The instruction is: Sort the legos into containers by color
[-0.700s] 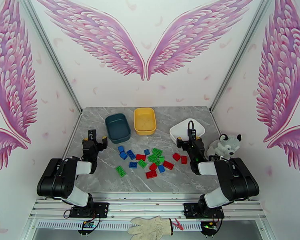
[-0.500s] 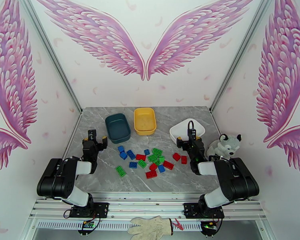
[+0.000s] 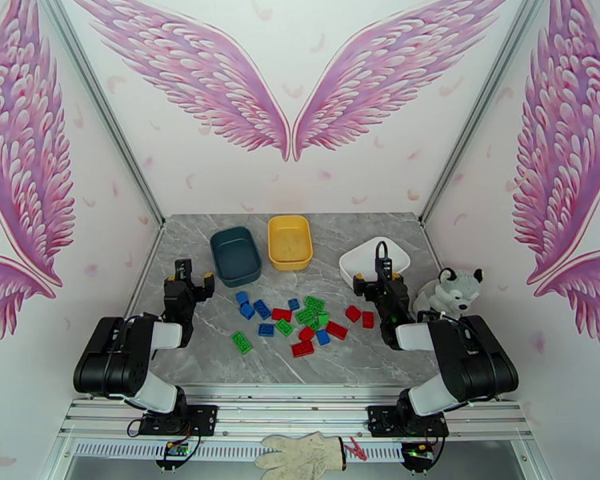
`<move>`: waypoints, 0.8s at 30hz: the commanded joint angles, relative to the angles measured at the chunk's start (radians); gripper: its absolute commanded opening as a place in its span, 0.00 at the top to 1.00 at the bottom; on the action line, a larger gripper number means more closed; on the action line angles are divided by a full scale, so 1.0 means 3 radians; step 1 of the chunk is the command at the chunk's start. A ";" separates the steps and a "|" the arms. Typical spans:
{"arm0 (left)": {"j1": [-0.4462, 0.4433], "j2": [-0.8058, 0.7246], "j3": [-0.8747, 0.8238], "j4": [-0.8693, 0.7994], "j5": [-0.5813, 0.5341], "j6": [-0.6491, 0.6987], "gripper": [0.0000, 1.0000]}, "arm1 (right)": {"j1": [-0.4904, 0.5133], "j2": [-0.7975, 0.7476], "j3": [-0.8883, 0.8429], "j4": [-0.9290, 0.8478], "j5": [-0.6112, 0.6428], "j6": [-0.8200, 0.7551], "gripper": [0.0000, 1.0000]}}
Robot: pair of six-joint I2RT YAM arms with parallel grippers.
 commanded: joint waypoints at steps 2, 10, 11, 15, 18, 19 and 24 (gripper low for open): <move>0.0024 -0.0073 0.0059 -0.0035 0.0039 -0.0022 0.01 | -0.0028 0.0025 0.0067 -0.0032 -0.0057 0.0020 0.01; 0.0019 -0.0073 0.0058 -0.0035 0.0029 -0.0019 0.01 | -0.0028 0.0026 0.0065 -0.0028 -0.0057 0.0021 0.01; 0.0019 -0.0073 0.0059 -0.0035 0.0029 -0.0017 0.01 | -0.0028 0.0026 0.0063 -0.0030 -0.0058 0.0019 0.01; 0.0019 -0.0073 0.0059 -0.0035 0.0029 -0.0017 0.01 | -0.0028 0.0027 0.0066 -0.0032 -0.0055 0.0023 0.01; 0.0010 -0.0068 0.0064 -0.0043 0.0019 -0.0007 0.01 | -0.0028 0.0025 0.0064 -0.0032 -0.0056 0.0019 0.01; 0.0006 -0.0068 0.0064 -0.0046 0.0014 -0.0002 0.01 | -0.0028 0.0027 0.0066 -0.0032 -0.0057 0.0020 0.01; 0.0008 -0.0071 0.0056 -0.0041 0.0018 -0.0011 0.01 | -0.0028 0.0027 0.0067 -0.0028 -0.0056 0.0023 0.01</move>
